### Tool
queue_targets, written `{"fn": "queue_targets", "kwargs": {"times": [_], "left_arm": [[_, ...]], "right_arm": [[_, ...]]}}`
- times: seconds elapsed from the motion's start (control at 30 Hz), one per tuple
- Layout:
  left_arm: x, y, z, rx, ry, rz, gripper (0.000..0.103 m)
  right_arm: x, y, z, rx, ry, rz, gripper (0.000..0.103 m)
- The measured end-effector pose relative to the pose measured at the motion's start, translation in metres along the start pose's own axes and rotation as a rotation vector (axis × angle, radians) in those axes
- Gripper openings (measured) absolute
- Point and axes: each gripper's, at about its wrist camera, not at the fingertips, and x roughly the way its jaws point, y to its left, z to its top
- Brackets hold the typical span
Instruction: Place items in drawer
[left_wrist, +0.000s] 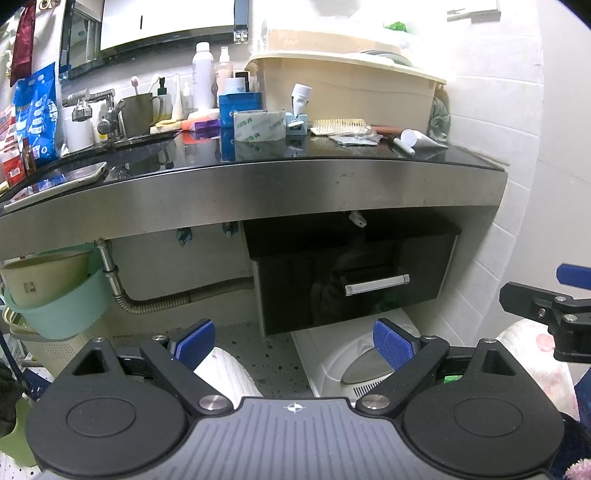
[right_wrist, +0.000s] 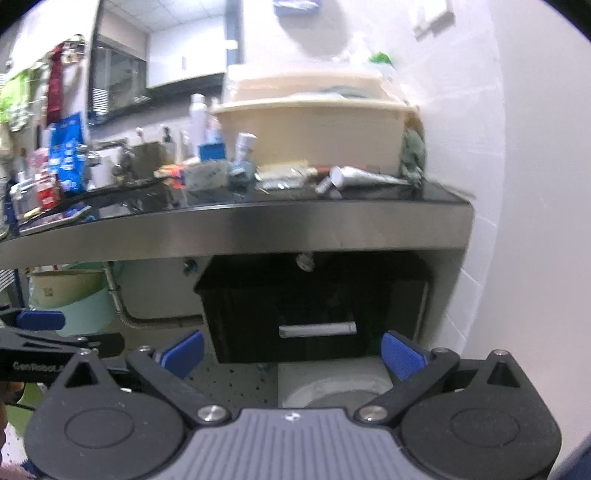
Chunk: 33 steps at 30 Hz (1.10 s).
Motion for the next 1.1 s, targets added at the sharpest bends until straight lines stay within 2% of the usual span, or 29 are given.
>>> {"fn": "queue_targets", "kwargs": {"times": [0.43, 0.93, 1.1], "left_arm": [[0.001, 0.000, 0.002, 0.000, 0.010, -0.001, 0.093], [0.004, 0.001, 0.003, -0.005, 0.024, -0.003, 0.093], [0.005, 0.001, 0.003, -0.006, 0.028, -0.004, 0.093]], "right_arm": [[0.017, 0.001, 0.006, -0.154, -0.017, 0.068, 0.103], [0.058, -0.016, 0.015, -0.188, 0.017, 0.084, 0.103], [0.064, -0.012, 0.015, -0.231, 0.015, 0.129, 0.103]]}}
